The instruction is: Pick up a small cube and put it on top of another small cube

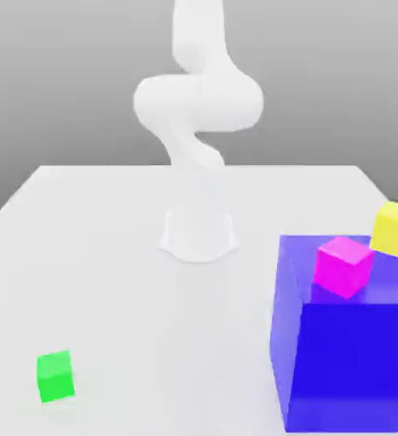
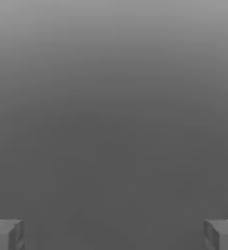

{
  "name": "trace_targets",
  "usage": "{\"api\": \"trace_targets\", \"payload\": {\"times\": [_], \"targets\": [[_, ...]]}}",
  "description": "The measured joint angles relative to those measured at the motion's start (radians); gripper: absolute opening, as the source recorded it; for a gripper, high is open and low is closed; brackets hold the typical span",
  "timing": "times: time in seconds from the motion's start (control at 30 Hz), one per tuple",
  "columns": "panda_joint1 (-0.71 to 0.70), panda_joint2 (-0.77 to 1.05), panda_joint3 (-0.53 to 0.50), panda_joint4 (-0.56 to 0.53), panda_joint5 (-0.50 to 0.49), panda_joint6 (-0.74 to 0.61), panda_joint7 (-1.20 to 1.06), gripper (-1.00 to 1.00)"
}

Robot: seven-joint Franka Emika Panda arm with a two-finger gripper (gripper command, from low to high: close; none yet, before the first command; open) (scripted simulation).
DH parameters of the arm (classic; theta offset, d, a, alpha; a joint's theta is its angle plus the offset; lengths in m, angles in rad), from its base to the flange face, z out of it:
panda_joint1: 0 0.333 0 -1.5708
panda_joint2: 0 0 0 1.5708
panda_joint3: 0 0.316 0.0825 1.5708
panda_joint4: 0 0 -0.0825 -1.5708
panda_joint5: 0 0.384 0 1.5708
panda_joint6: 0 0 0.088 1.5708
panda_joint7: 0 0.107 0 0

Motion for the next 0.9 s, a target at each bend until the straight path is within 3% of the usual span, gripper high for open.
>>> {"api": "trace_targets", "payload": {"times": [0.23,0.57,0.77,0.9], "targets": [[0.265,0.244,0.046,-0.051,0.249,0.020,-0.098,0.00],[0.571,0.604,0.183,-0.138,0.682,0.028,-0.294,0.00],[0.627,0.714,0.238,-0.327,0.548,0.073,-0.122,0.00],[0.597,0.721,0.235,-0.386,0.455,0.138,0.047,0.00]]}}
